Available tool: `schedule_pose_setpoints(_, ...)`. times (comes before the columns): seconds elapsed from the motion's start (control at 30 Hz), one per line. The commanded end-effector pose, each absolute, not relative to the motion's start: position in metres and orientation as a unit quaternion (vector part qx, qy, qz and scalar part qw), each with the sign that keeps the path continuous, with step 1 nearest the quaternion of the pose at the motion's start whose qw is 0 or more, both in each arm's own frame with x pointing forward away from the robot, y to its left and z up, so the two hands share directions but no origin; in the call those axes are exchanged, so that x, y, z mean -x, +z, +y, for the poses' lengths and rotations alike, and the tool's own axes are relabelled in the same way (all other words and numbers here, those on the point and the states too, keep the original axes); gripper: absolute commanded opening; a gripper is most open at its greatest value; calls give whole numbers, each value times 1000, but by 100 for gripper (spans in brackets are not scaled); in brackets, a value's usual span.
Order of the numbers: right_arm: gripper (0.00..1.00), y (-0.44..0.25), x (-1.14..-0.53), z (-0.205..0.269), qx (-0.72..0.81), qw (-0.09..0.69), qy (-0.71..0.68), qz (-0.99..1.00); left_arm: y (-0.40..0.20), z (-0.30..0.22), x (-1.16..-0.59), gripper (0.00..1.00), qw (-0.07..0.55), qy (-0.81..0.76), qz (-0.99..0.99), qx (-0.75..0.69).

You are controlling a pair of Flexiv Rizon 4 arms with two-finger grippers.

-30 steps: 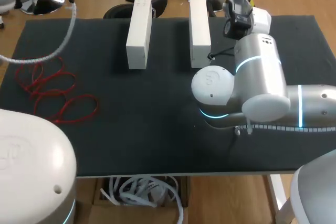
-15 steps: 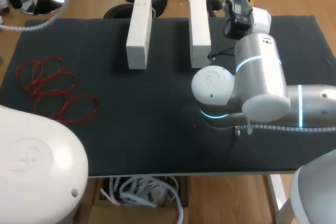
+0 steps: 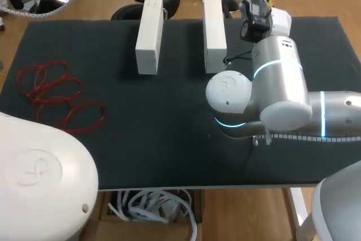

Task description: Grab the tape and strap the tape.

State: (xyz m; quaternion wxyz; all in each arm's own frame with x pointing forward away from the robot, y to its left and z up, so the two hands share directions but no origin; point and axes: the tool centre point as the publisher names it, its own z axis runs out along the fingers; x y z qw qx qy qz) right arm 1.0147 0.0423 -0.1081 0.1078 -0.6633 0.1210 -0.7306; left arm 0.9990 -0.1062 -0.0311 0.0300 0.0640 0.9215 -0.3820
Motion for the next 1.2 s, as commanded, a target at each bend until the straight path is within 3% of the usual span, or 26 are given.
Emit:
schedule_pose_setpoints(0.03,0,-106,-1015,41,665,108,-729,120,-28,-108,-989,0,34,-352,934,-58)
schedule_pose_setpoints(1.2,0,-106,-1015,41,665,108,-729,120,-25,-114,-983,0,27,-339,938,-64)
